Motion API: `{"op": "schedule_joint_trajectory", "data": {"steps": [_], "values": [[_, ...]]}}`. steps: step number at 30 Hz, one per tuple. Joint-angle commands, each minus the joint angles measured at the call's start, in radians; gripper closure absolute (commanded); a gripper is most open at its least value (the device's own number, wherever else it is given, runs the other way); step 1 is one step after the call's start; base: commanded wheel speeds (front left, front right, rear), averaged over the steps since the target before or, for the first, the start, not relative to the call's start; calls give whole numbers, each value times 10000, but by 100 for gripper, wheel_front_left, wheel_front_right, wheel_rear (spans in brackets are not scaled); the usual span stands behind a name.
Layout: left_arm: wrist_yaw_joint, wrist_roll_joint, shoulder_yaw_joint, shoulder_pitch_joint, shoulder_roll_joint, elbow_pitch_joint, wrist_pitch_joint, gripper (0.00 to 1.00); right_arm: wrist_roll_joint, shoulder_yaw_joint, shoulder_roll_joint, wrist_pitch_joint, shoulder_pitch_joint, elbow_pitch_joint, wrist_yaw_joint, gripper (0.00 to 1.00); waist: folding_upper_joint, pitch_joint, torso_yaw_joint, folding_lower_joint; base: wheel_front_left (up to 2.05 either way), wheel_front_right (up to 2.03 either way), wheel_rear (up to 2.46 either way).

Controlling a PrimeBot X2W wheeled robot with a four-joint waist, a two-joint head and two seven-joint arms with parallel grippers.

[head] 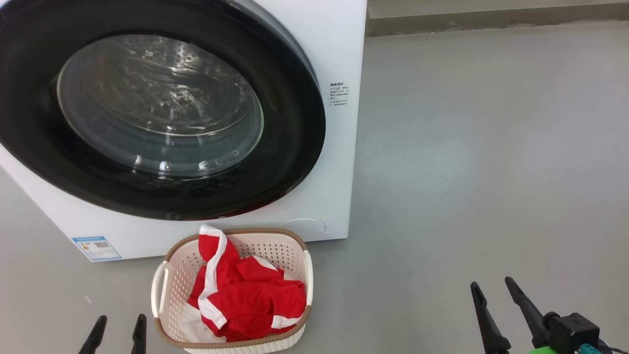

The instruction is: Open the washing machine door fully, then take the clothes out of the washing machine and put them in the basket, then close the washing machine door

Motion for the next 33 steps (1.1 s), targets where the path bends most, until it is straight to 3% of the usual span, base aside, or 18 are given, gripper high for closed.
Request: {"op": "schedule_joint_trajectory", "data": {"steps": [1,24,25,33], "values": [[-56,41,390,-103,126,-171,-122,0,90,140,-188,-36,-30,-283,-36,0,-1,-14,12,0,0,0,0],[-56,-24,450,-67,75,-233,-122,0,54,127,-213,-36,4,-343,-36,0,-1,6,53,0,0,0,0],[4,-6,33,31,-44,33,8,100,1,-27,-10,0,194,-65,2,100,-1,6,53,0,0,0,0],[13,-154,-170,6,-678,907,78,100,156,57,206,67,177,872,1,100,-1,8,59,0,0,0,0]]}}
